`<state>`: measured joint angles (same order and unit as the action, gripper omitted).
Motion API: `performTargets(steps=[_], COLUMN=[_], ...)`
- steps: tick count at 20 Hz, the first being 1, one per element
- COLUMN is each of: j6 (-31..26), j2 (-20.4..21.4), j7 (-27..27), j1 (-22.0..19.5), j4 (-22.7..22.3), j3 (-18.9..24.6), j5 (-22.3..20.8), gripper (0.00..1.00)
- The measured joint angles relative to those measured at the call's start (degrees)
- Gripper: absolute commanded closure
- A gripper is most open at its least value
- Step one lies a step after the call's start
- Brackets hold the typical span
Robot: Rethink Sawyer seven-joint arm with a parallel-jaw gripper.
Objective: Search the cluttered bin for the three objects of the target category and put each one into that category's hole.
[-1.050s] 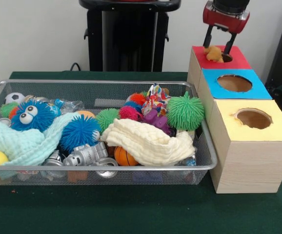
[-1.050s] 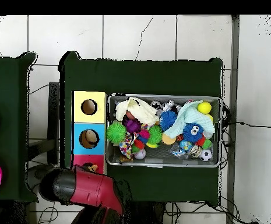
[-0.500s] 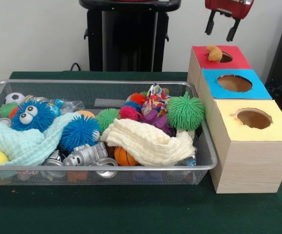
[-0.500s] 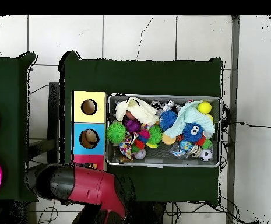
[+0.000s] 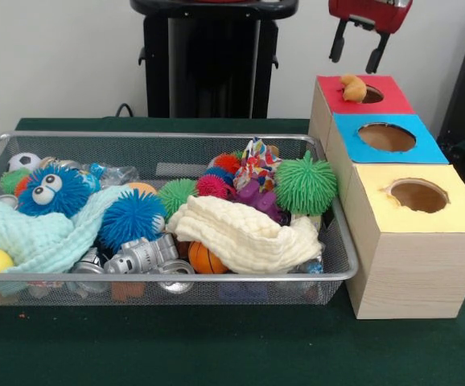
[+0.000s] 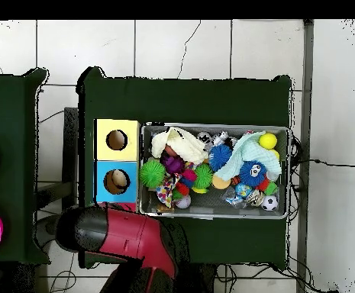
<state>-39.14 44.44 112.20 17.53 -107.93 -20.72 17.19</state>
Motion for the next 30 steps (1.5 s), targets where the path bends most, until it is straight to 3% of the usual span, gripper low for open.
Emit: performTargets(steps=[1,2,17,30], j6=[0.2,1.0,1.3,4.8], j2=[-0.1,-0.5,-2.6,-6.5], j7=[0.0,0.0,0.0,0.0], j1=[-0.1,-0.2,-0.5,0.6], j4=[0.0,0.0,-1.3,-2.2], j3=[0.0,0.0,0.1,0.1], j5=[0.0,0.0,0.0,0.0], gripper=[0.00,1.00,1.00,1.00])
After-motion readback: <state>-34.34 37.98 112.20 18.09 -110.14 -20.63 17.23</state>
